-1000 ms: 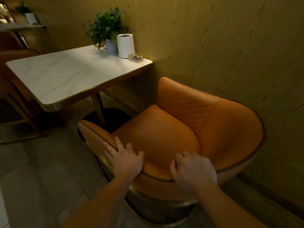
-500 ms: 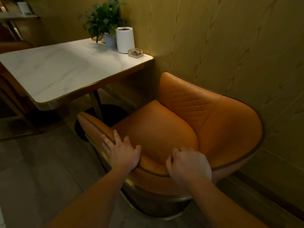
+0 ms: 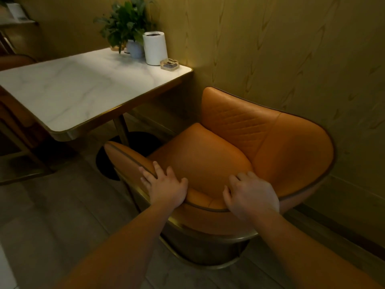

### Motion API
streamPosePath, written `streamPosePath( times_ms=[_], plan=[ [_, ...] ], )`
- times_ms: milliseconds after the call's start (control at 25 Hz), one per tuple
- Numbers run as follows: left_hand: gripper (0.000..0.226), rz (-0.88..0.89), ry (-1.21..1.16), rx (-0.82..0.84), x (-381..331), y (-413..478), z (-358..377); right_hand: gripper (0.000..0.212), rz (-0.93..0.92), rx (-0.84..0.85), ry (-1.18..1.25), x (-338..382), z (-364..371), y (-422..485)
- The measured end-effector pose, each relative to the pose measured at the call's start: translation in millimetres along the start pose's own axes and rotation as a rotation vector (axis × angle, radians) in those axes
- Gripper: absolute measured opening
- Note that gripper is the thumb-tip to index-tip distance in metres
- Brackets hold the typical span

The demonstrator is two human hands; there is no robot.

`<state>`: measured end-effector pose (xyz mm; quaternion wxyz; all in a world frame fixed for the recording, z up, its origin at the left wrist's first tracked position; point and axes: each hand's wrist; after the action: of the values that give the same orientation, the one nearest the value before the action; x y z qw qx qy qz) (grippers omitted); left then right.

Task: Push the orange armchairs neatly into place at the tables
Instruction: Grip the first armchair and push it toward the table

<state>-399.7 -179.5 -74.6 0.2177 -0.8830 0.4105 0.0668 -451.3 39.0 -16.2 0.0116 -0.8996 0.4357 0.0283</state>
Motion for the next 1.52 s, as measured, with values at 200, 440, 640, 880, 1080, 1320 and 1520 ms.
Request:
streamPosePath(
  times_ms=[200,440,640,880,1080,1320,1520],
  plan=[
    [0.075,0.17,0.092,0.028,52.4,-55.2,-35.6,0.03,0.011,0.033,-0.001,-0.6,2.6,-0.9],
    [0.073,0.241,0.146,-0.102,87.3,-139.4,-92.8,0.03,-0.011,0.084,0.048,30.8,-37.6,-27.5],
    [0.072,0.206,0.142,-0.171,97.1,-213.0,-145.7,0.025,-0.118,0.049,0.155,73.7,-113.6,-76.3],
    [0.071,0.182,0.137,-0.213,110.2,-293.8,-197.9,0.025,-0.145,0.07,0.217,102.0,-185.4,-133.6],
    [0.07,0.148,0.136,-0.23,130.9,-346.3,-232.1,0.027,-0.174,0.047,0.254,129.9,-236.1,-158.4],
    [0.068,0.127,0.069,-0.301,203.1,-375.1,-278.1,0.037,-0.178,0.078,0.286,209.7,-269.5,-168.5],
    [0.068,0.089,0.075,-0.309,274.9,-379.6,-311.3,0.04,-0.177,0.067,0.3,283.1,-285.9,-157.7]
  ],
)
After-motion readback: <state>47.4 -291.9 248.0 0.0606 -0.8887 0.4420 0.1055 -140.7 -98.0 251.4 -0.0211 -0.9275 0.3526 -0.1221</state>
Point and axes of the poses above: each hand's wrist, its own y-axis towards the middle knuckle, its own z-axis out of the palm, x = y × z, and after that the axes turned 10 degrees about x, right-handed
